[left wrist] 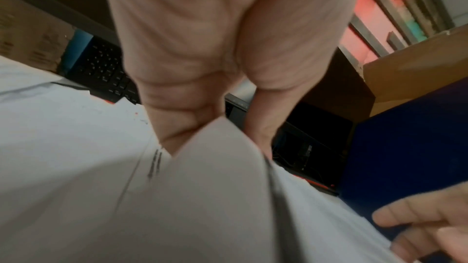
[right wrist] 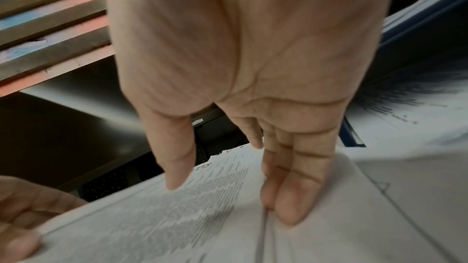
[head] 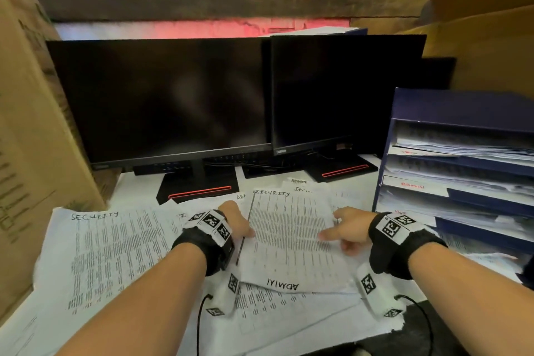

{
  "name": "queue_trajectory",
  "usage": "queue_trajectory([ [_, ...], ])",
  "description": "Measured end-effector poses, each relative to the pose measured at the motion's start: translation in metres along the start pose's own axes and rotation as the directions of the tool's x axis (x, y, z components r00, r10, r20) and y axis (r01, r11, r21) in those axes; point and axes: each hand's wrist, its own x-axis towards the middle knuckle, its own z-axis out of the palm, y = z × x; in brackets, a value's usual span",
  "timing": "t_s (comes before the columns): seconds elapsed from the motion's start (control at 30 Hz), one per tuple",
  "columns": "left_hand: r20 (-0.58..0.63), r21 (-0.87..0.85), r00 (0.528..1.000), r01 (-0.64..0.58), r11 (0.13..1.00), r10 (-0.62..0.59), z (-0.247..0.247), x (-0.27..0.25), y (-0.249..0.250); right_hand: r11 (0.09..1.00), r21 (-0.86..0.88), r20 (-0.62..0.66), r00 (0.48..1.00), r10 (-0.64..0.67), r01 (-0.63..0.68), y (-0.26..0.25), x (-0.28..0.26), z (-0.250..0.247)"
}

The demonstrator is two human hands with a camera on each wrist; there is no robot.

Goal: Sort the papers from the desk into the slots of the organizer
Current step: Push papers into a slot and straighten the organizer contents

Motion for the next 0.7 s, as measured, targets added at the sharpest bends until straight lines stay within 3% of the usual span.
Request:
queue_trajectory([
  [0.13,-0.056,-0.194,0.985,-0.171,0.966,0.163,-0.014,0.003,-0.007,0.996,0.087,0.002,1.000,0.009,-0.009,-0.004,-0.009,-0.006],
  [0.2,-0.128,-0.299,0.969,-0.243,0.923,0.213,-0.019,0.005,-0.015,0.986,0.151,0.006,0.997,-0.074,0.072,-0.009,-0.015,-0.008],
  [0.27,-0.165,-0.488,0.961,-0.275,0.828,0.222,-0.022,0.007,-0.023,0.924,0.343,0.000,0.984,-0.178,0.167,-0.014,-0.013,-0.010],
  [0.33,-0.177,-0.659,0.962,-0.274,0.701,0.210,-0.026,0.002,-0.026,0.831,0.503,-0.121,0.971,-0.205,0.238,-0.016,-0.007,-0.012],
  [0.4,-0.132,-0.793,0.978,-0.201,0.575,0.160,-0.031,-0.006,-0.027,0.803,0.499,-0.319,0.931,-0.180,0.326,-0.019,-0.005,-0.018],
  [0.43,-0.097,-0.815,0.988,-0.150,0.559,0.123,-0.034,-0.011,-0.028,0.810,0.456,-0.397,0.899,-0.184,0.367,-0.020,-0.004,-0.022],
  [0.5,-0.060,-0.745,0.998,-0.066,0.663,0.033,-0.036,-0.014,-0.037,0.853,0.354,-0.482,0.856,-0.186,0.385,-0.023,-0.010,-0.031],
  [0.6,-0.039,-0.339,0.997,0.043,0.940,-0.060,-0.031,-0.013,-0.060,0.876,0.289,-0.527,0.828,-0.190,0.385,-0.021,-0.017,-0.043],
  [0.7,-0.012,-0.083,0.996,0.092,0.992,-0.093,-0.021,-0.010,-0.068,0.876,0.287,-0.570,0.804,-0.169,0.387,-0.016,-0.022,-0.045],
])
